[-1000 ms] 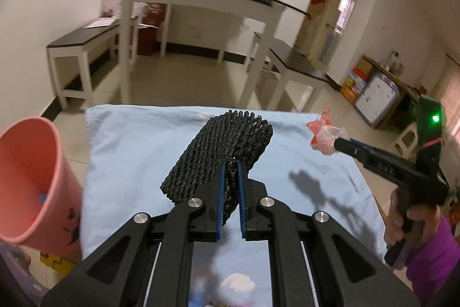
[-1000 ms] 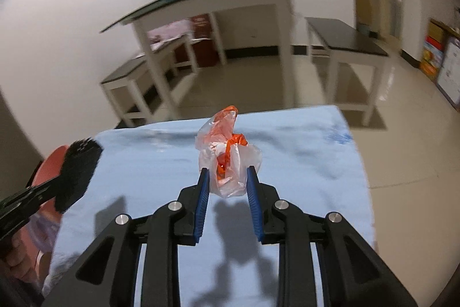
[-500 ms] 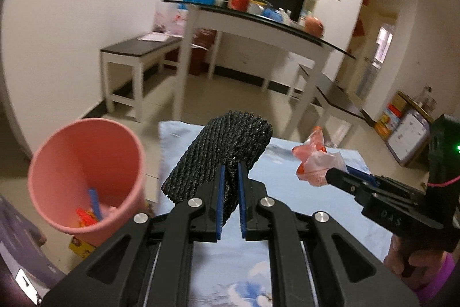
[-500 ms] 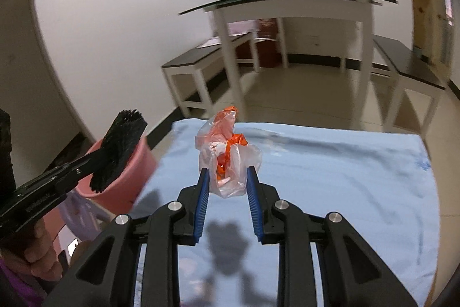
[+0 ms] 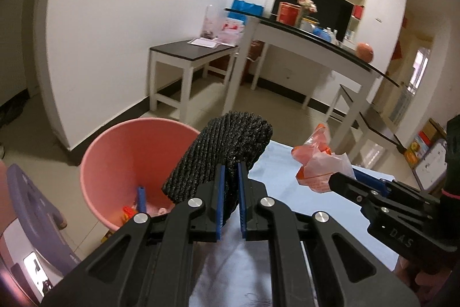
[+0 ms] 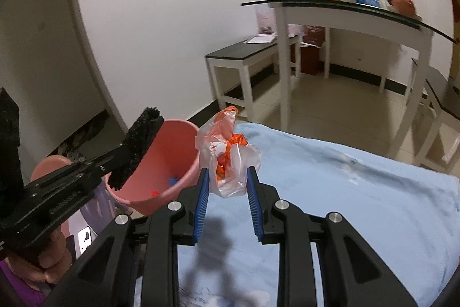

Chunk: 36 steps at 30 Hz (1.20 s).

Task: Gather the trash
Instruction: 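Carry the mesh pad and plastic bag over the pink bin, then open both grippers to drop the mesh pad and bag into the bin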

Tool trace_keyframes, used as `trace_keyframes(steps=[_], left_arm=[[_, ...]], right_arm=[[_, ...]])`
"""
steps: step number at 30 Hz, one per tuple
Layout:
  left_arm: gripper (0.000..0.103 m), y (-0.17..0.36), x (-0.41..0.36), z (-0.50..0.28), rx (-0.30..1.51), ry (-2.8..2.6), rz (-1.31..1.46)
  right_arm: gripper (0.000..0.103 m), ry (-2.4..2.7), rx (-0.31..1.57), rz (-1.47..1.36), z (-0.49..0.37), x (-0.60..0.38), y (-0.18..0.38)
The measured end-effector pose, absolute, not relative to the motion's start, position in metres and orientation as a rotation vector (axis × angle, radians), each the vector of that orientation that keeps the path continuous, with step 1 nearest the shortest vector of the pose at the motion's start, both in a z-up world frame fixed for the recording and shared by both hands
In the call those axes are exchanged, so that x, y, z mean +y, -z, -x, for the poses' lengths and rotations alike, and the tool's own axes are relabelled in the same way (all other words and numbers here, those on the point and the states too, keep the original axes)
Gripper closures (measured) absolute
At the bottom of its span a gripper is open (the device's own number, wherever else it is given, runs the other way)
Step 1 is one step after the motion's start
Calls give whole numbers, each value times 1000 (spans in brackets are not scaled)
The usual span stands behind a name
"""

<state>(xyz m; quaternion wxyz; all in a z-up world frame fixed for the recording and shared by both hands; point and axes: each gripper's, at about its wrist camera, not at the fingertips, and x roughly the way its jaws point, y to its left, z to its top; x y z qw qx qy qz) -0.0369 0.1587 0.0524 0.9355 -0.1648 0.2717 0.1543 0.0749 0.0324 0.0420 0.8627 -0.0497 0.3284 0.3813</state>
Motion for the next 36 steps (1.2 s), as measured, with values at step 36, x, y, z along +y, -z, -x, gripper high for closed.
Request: trace_keyframes(steps=[36], left_arm=[[94, 3, 251, 37, 636, -538, 401]], right_arm=[[76, -909, 784, 236, -76, 171, 2]])
